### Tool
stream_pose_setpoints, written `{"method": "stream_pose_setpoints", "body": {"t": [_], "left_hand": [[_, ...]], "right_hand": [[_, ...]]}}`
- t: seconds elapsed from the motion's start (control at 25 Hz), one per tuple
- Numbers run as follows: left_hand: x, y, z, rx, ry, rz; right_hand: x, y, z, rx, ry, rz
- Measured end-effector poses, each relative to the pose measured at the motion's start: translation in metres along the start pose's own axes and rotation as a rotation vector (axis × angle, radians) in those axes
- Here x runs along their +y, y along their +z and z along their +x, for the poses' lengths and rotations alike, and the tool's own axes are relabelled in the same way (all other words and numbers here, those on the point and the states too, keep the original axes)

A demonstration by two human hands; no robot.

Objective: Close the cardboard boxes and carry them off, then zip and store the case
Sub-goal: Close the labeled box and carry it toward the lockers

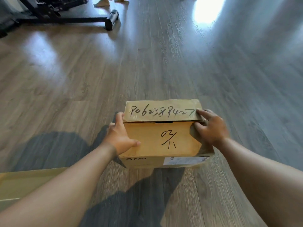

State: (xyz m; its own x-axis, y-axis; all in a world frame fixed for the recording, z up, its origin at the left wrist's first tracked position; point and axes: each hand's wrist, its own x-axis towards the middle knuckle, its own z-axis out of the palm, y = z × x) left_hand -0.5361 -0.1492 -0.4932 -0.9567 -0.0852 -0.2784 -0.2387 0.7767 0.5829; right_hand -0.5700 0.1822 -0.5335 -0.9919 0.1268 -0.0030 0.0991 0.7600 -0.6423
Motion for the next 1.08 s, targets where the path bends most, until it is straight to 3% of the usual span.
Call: {"method": "stream_pose_setpoints", "body": {"t": [0.2,0.36,0.6,0.88,1.08], "left_hand": [[0.0,0.001,0.003,-0.169,0.023,-0.044],[0.0,0.005,0.001,-0.107,0.062,-0.088],[-0.042,-0.04,-0.015,-0.001,0.011,-0.08],[-0.105,-0.165,-0.07,0.234,-0.137,-0.047],[-0.106,-0.29,-0.169,0.367,-0.249,-0.092]], "right_hand": [[-0.005,0.011,-0.022,-0.051,0.011,-0.177],[-0.03,0.016,-0.027,-0.097,0.071,-0.259],[-0.089,0.043,-0.04,-0.14,-0.028,-0.264],[-0.239,0.075,-0.051,-0.279,-0.262,-0.155],[-0.39,0.031,-0.084,-0.371,-0.421,-0.143]]}}
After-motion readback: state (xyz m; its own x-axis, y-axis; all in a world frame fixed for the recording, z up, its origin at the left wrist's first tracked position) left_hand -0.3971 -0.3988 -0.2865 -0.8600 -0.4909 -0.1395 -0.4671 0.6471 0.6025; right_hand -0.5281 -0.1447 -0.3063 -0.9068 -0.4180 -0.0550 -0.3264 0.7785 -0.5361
